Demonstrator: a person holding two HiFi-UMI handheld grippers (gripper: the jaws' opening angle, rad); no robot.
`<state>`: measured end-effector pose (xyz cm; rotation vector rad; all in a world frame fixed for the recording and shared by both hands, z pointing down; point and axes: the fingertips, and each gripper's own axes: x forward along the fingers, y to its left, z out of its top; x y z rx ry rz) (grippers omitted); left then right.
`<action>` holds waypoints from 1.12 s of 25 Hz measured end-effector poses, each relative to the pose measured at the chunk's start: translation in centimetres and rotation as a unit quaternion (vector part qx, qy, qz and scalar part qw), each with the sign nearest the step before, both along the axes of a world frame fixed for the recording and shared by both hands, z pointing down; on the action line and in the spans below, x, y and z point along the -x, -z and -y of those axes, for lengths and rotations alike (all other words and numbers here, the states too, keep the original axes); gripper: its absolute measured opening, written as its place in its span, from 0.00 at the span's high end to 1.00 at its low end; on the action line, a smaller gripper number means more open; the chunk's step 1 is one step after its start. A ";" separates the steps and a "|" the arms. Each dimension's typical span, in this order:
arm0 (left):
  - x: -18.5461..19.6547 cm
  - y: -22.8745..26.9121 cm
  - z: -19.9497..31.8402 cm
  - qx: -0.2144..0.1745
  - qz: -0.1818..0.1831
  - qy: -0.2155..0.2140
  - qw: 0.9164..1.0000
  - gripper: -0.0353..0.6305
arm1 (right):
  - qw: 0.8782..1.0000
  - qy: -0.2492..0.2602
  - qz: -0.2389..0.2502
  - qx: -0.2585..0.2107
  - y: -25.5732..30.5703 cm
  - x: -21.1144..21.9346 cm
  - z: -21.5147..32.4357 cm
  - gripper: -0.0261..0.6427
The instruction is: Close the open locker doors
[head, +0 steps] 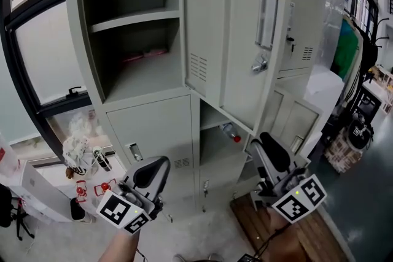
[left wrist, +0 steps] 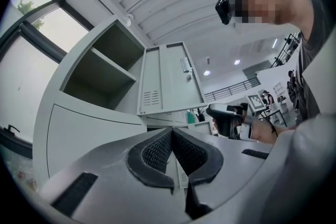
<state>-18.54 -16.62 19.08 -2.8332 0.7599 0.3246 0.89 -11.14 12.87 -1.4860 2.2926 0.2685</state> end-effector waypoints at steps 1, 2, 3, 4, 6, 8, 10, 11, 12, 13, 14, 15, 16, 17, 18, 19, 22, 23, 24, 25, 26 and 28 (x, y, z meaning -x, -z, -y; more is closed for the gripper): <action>0.0 0.0 0.1 0.000 0.000 -0.003 1.000 0.93 | 1.000 -0.003 0.000 -0.004 0.4 -0.1 -0.1 0.82; 0.0 0.1 0.3 0.000 0.000 -0.005 1.000 0.93 | 1.000 -0.005 0.000 -0.008 0.7 -0.2 -0.1 0.82; -0.1 0.1 0.4 0.000 0.000 -0.007 1.000 0.93 | 1.000 -0.006 0.000 -0.011 1.1 -0.2 -0.2 0.82; -0.1 0.1 0.5 0.000 -0.001 -0.008 1.000 0.93 | 1.000 -0.006 0.001 -0.015 1.3 -0.2 -0.2 0.82; -0.1 0.1 0.8 0.001 -0.001 -0.012 1.000 0.93 | 1.000 -0.004 0.003 -0.022 1.8 -0.2 -0.3 0.82; -0.2 -0.1 1.0 0.002 0.000 -0.014 1.000 0.93 | 1.000 0.002 0.009 -0.027 2.2 -0.2 -0.3 0.82; -0.2 -0.1 1.3 0.003 -0.001 -0.015 1.000 0.93 | 0.999 0.007 0.014 -0.030 2.4 -0.2 -0.2 0.82; -0.2 -0.1 1.4 0.004 -0.001 -0.016 1.000 0.93 | 0.999 0.008 0.015 -0.029 2.5 -0.2 -0.1 0.82; -0.2 -0.2 1.4 0.004 -0.001 -0.016 1.000 0.93 | 1.000 0.006 0.014 -0.027 2.4 -0.2 0.0 0.82; -0.1 -0.3 1.5 0.005 -0.001 -0.016 1.000 0.93 | 1.000 0.003 0.013 -0.026 2.3 -0.2 0.1 0.82; -0.1 -0.3 1.5 0.006 -0.001 -0.017 1.000 0.93 | 1.000 0.000 0.012 -0.025 2.2 -0.2 0.1 0.82; 0.0 -0.3 1.5 0.006 -0.001 -0.017 1.000 0.93 | 1.000 -0.001 0.013 -0.025 2.2 -0.2 0.1 0.82; 0.1 -0.4 1.5 0.006 -0.001 -0.017 1.000 0.93 | 1.000 -0.003 0.014 -0.025 2.1 -0.2 0.1 0.82; 0.2 -0.4 1.5 0.006 0.000 -0.016 1.000 0.93 | 1.000 -0.005 0.015 -0.025 2.1 -0.3 0.1 0.82; 0.3 -0.3 1.5 0.006 0.000 -0.016 1.000 0.93 | 1.000 -0.007 0.016 -0.025 2.1 -0.3 0.1 0.82; 0.4 -0.3 1.5 0.006 0.000 -0.016 1.000 0.93 | 1.000 -0.008 0.017 -0.025 2.1 -0.3 0.2 0.82; 0.6 -0.3 1.5 0.005 0.000 -0.015 1.000 0.93 | 1.000 -0.008 0.016 -0.025 2.1 0.0 0.2 0.82; 0.7 -0.3 1.4 0.005 0.000 -0.016 1.000 0.93 | 1.000 -0.008 0.014 -0.025 2.1 0.1 0.1 0.82; 0.7 -0.3 1.4 0.006 0.000 -0.016 1.000 0.93 | 1.000 -0.007 0.013 -0.025 2.1 0.3 0.0 0.83; 0.7 -0.3 1.3 0.006 0.000 -0.017 1.000 0.93 | 1.000 -0.006 0.012 -0.025 2.1 0.5 -0.1 0.83; 0.7 -0.3 1.2 0.006 0.000 -0.018 1.000 0.93 | 1.000 -0.005 0.011 -0.025 2.1 0.6 -0.2 0.83; 0.7 -0.2 1.2 0.005 0.000 -0.021 1.000 0.93 | 1.000 -0.002 0.010 -0.025 2.1 0.9 -0.4 0.83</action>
